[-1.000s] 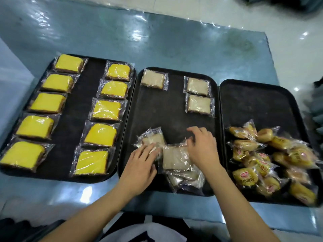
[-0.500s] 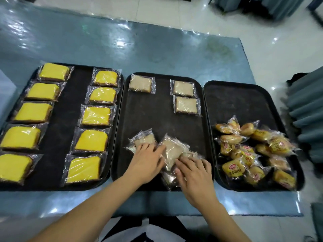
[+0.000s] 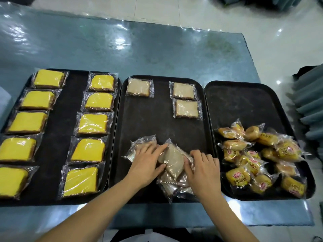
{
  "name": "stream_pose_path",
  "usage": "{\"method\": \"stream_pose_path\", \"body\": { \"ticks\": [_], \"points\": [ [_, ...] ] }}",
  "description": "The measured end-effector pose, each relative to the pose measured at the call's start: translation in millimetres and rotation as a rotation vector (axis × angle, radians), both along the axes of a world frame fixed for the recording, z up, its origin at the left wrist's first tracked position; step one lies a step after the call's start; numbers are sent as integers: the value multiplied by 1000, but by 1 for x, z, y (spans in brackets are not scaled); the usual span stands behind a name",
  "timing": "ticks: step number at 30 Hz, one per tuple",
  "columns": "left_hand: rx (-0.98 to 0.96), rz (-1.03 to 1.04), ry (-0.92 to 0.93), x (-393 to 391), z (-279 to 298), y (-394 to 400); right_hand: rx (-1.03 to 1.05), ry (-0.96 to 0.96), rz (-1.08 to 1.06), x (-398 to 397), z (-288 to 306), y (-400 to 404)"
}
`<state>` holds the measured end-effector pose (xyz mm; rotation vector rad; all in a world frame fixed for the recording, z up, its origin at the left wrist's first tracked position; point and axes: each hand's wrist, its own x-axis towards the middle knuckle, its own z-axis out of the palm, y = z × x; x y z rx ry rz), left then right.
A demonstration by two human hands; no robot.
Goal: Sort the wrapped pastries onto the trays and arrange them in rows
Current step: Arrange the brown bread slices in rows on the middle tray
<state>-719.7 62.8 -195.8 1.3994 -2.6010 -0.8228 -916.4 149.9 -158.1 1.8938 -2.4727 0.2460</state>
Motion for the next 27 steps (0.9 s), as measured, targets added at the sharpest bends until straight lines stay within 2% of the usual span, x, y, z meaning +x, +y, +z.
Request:
{"method": "stream_pose_path", "body": {
  "ticks": [6,11,15,20,23,24,27],
  "points": [
    [-11,60,84,-18,4,4,24,34,-26,8,-8,24],
    [54,160,124,-23,10,1,53,-21,-28,9,-11,16],
    [116,351,334,-34,12,-11,99,-187,-57,14,-9,-20],
    [78,525,499,-28,28,-79,57,-376,5,22,1,-117],
    [36,594,384,-9,28,-129,82,-348,127,40,-6,-176],
    [6,607,272,-1,21,-144,134,-322,168,47,-15,-192],
    [-6,524,-225,19,-6,-166,333,-239,265,63,-51,-222]
  ]
}}
